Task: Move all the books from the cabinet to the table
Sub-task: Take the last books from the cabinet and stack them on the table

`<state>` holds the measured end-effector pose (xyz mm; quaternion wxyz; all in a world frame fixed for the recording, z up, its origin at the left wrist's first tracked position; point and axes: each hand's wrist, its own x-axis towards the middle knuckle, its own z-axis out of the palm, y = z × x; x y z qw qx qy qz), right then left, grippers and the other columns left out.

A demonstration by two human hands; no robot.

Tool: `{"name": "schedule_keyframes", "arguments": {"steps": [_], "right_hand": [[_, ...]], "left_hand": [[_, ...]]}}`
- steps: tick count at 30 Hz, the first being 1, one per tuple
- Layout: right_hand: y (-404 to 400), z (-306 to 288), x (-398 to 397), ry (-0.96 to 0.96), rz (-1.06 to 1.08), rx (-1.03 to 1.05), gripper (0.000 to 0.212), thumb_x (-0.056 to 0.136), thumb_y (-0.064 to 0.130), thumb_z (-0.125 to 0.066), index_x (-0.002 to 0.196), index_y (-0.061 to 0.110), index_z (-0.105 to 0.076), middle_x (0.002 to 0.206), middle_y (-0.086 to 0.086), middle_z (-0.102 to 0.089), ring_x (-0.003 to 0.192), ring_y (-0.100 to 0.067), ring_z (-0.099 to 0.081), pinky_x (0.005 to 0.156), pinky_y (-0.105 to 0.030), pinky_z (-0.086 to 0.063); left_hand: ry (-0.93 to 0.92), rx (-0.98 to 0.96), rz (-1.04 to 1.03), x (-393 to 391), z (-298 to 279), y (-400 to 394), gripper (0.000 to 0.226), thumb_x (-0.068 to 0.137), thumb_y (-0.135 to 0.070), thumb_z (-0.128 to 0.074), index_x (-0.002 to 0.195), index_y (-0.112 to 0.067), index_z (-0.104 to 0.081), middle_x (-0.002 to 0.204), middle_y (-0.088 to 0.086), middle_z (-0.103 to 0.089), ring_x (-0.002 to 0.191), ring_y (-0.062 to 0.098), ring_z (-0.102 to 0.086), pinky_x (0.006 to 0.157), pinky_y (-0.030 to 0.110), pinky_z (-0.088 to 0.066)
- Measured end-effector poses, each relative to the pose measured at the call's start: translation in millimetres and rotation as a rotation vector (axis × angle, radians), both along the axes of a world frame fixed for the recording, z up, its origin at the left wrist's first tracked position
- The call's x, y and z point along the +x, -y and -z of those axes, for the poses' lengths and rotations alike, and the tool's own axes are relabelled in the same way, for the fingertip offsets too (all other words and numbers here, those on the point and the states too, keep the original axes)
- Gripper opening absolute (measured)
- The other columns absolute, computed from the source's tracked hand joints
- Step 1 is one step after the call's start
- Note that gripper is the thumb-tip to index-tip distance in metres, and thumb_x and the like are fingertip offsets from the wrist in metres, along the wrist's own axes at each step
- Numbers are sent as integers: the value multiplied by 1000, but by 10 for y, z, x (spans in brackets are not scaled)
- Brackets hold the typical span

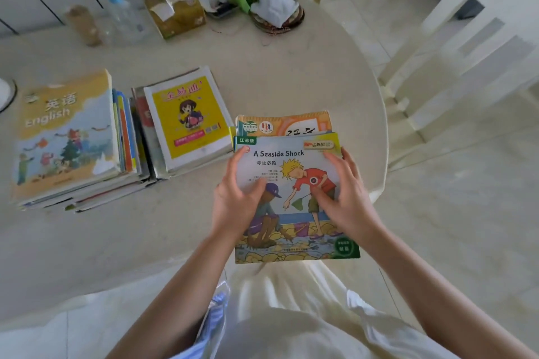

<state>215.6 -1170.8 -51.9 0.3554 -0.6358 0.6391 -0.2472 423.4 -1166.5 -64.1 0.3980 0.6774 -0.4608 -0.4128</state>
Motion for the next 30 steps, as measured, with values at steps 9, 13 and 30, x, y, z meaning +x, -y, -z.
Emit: {"name": "schedule_keyframes", "arguments": {"steps": [9,13,30], "right_hand": [[1231,-234,-290,422,242,477,102,82,17,-74,151,20,1,117,15,-40,73,-1,-60,72,-31,-54],[1660,-103,-349,504,166,696,50,77,11,-77,120,-2,-56,94,-8,-75,84,-27,-73,83,-45,-57],[2048,170,-184,409,-49,108,49,72,-4,-78,104,28,-58,94,2,-72,84,-6,-70,68,-21,-55]], "left_hand": [[-48,56,-231,-380,-25,768,64,79,-16,-76,123,-50,-43,111,-16,-64,94,-4,-65,64,13,-54],[-92,53,-314,-416,-26,951,88,75,-19,-80,140,-48,-29,118,-13,-66,99,0,-66,78,28,-59],[-24,-111,-258,-86,-3,1359,70,71,7,-80,111,-34,-40,106,-17,-59,96,-12,-59,75,11,-51]]}}
